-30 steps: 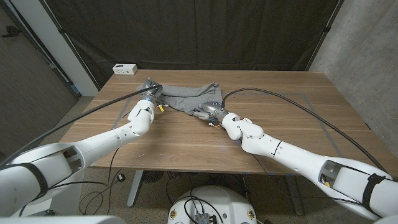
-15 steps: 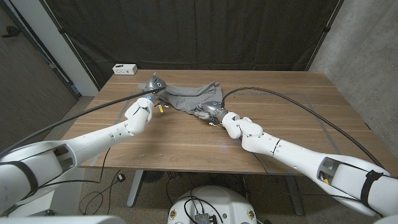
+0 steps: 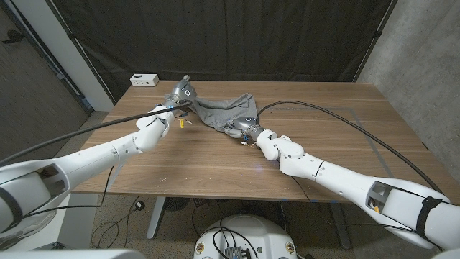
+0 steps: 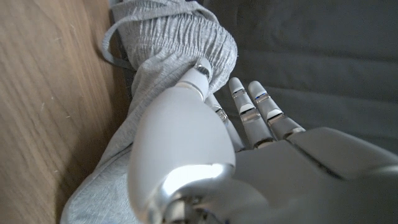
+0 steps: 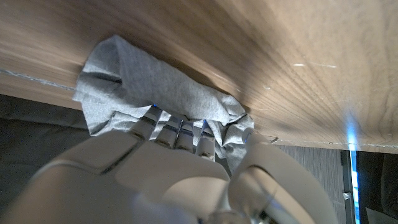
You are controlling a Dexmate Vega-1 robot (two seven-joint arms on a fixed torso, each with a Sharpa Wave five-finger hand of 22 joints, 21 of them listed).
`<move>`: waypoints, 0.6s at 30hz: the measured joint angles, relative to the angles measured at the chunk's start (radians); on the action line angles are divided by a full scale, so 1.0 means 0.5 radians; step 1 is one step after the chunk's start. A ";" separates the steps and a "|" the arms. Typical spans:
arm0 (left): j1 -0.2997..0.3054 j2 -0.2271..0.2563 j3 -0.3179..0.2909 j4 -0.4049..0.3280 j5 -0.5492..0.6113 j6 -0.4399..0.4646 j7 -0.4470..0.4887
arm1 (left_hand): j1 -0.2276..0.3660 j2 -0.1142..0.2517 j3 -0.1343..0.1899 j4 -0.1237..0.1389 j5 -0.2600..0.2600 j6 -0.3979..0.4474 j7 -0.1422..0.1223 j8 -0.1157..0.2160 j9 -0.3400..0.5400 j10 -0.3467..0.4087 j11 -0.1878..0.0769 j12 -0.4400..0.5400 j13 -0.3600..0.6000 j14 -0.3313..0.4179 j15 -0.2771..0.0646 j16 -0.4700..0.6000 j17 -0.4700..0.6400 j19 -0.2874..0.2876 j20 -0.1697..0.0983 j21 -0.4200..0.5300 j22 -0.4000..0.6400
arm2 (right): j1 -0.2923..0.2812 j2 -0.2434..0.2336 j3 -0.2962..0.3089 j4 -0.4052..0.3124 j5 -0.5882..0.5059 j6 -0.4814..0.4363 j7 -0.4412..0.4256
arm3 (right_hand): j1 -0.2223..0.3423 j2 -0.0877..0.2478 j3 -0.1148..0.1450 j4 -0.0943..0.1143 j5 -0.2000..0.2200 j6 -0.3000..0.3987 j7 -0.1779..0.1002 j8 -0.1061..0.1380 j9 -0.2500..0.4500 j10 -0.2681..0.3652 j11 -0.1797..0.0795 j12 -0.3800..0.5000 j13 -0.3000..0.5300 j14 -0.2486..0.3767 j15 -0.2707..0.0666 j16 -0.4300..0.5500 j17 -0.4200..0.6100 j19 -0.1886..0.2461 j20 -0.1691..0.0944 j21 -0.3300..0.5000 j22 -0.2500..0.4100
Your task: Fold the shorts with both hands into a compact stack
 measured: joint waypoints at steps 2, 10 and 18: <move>-0.004 0.024 -0.018 -0.034 0.043 -0.033 0.003 | 0.000 0.000 0.000 0.000 0.000 0.000 0.000 0.014 0.009 -0.007 -0.007 0.000 0.007 0.000 0.000 0.000 0.000 0.000 0.000 0.000 0.000 | 0.000 -0.001 0.000 0.000 0.003 0.007 -0.003 | 0.000 0.000 0.000 0.000 0.000 0.000 0.000 0.000 -0.001 0.000 0.000 0.000 0.000 0.000 0.000 0.000 -0.001 0.000 0.000 -0.001 0.000; -0.025 0.070 -0.065 -0.112 0.266 -0.213 0.040 | 0.000 0.000 0.000 0.000 0.000 0.000 0.000 0.029 0.019 -0.007 -0.007 -0.001 0.014 0.000 0.000 0.000 0.009 0.000 0.000 0.000 0.000 | -0.012 -0.018 0.001 -0.010 0.007 0.026 -0.011 | 0.000 0.001 0.009 -0.009 0.000 -0.001 0.000 -0.007 -0.005 0.000 0.000 0.000 -0.001 0.000 0.000 0.000 -0.010 -0.010 -0.003 -0.010 0.000; -0.073 0.097 -0.097 -0.175 0.454 -0.382 0.104 | 0.000 -0.001 0.000 0.000 0.010 -0.022 0.001 0.052 0.037 -0.025 -0.010 -0.015 0.027 0.000 0.000 0.000 0.009 -0.003 -0.012 0.000 0.000 | -0.030 -0.035 0.001 -0.022 0.007 0.051 -0.016 | -0.008 0.008 0.017 -0.017 0.000 -0.001 0.000 -0.008 -0.003 0.007 -0.007 0.000 -0.001 0.000 0.000 0.000 -0.019 -0.011 -0.003 -0.015 0.001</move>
